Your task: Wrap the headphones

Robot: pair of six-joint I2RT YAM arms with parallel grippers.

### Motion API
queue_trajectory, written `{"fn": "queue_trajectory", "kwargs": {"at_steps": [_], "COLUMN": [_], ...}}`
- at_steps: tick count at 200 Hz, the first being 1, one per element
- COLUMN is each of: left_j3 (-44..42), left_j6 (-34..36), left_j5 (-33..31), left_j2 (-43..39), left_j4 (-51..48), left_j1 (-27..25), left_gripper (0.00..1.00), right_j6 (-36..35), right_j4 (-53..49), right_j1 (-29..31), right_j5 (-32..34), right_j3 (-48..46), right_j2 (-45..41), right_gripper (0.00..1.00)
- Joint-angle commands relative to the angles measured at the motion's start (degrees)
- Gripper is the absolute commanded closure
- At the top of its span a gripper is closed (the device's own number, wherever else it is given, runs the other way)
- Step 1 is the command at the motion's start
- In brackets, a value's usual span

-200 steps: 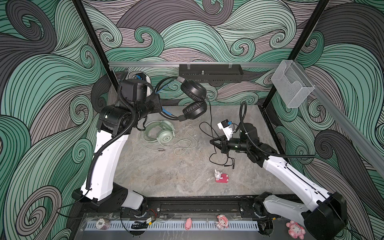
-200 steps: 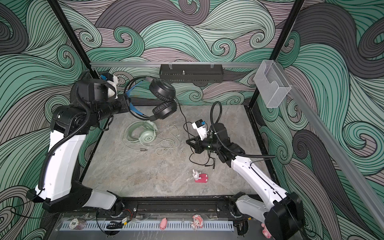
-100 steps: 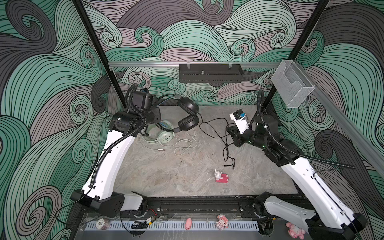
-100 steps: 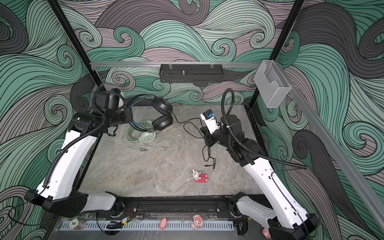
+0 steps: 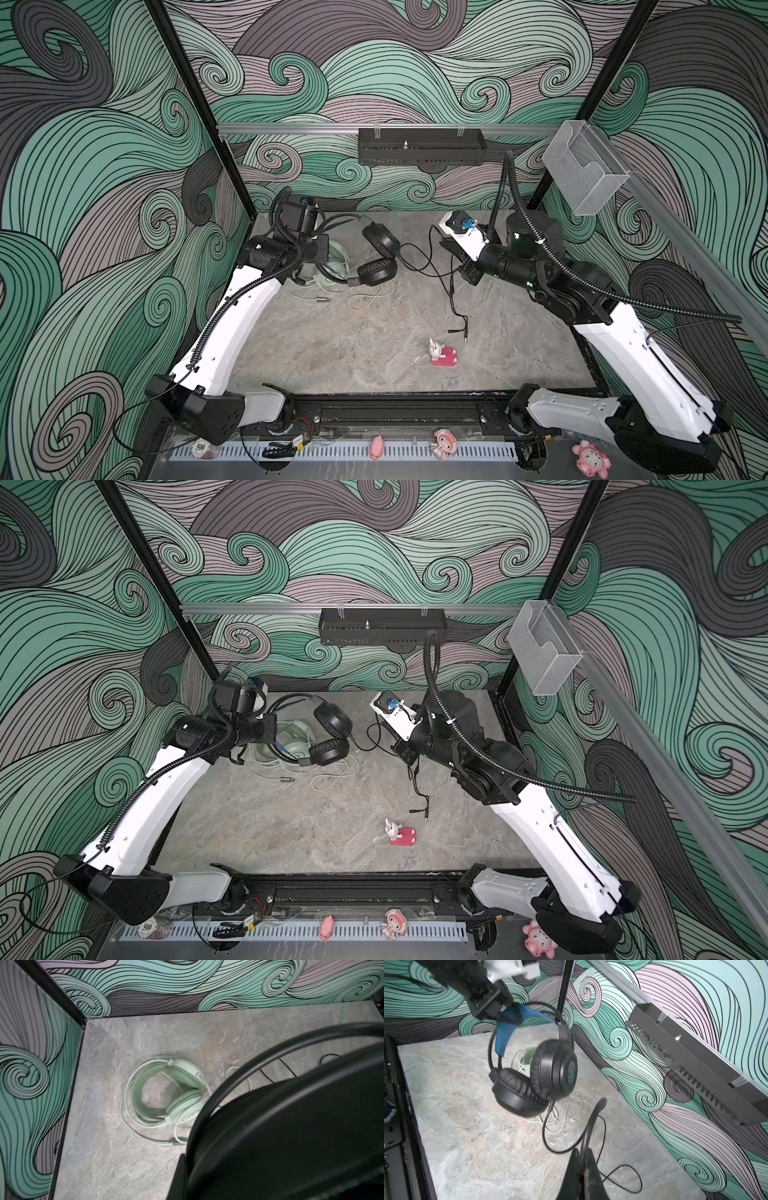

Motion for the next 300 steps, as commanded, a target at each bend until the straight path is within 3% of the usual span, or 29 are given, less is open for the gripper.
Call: {"fn": "queue_trajectory", "kwargs": {"at_steps": [1, 87, 137, 185, 254, 300], "left_j3": [0.1, -7.9, -9.4, -11.1, -11.5, -11.5], "left_j6": [2.0, 1.1, 0.9, -0.6, -0.6, 0.4], "left_j5": [4.7, 11.5, 15.8, 22.7, 26.8, 25.8], "left_j2": [-2.9, -7.7, -9.6, -10.4, -11.0, -11.3], "left_j4": [7.1, 13.3, 15.6, 18.4, 18.9, 17.6], "left_j1": [-3.3, -8.7, -9.0, -9.0, -9.0, -9.0], "left_gripper": [1.00, 1.00, 1.00, 1.00, 1.00, 1.00], "right_j6": [-0.8, 7.4, 10.0, 13.5, 15.7, 17.1], "right_j4": [-2.2, -2.9, -4.3, -5.2, -5.3, -5.3], "right_j1": [1.6, 1.8, 1.1, -3.2, -6.7, -8.4], "right_j5": [-1.5, 1.3, 3.1, -0.5, -4.2, -5.8], "right_j3": [2.4, 4.2, 4.6, 4.4, 3.6, 4.6], "right_j2": [2.8, 9.1, 10.6, 11.2, 10.1, 9.8], "right_gripper": [1.00, 1.00, 1.00, 1.00, 1.00, 1.00]}}
